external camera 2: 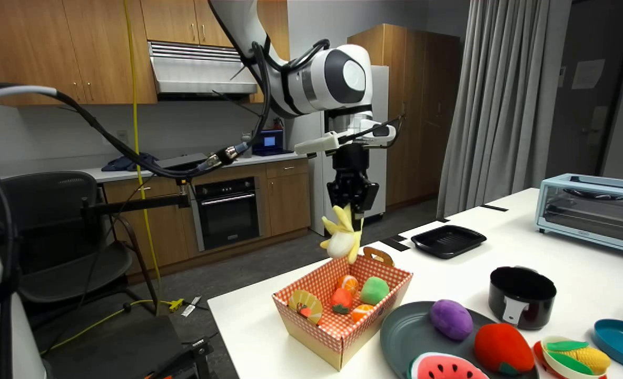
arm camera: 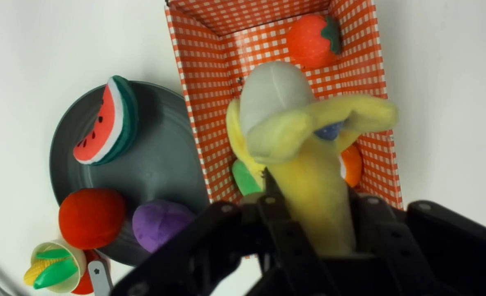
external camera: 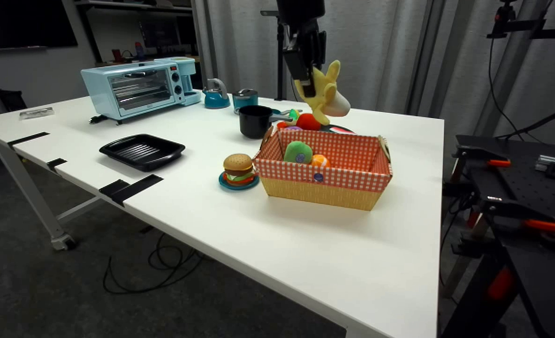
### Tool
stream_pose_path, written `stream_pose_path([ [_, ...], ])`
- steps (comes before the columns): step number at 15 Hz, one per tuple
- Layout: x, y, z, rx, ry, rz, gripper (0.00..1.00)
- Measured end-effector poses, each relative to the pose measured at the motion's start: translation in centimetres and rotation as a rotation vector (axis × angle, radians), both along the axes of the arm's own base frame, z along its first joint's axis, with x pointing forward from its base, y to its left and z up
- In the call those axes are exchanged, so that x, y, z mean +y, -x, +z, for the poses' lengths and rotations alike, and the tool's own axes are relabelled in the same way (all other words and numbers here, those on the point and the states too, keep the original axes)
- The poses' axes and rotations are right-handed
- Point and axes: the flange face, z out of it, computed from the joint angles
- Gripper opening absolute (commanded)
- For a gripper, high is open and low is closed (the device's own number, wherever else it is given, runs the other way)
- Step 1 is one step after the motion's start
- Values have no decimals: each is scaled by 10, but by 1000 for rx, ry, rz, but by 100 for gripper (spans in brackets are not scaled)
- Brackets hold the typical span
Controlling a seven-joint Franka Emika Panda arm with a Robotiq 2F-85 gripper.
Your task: Put the banana plush toy inside the box
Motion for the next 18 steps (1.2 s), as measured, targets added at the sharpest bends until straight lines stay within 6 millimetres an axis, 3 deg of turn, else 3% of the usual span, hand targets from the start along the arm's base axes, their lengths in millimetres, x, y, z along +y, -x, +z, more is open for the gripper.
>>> stream_pose_path([
  [5,1,1,3,-13,8,16,99],
  [18,-2,10,20,-40,52,58,100],
])
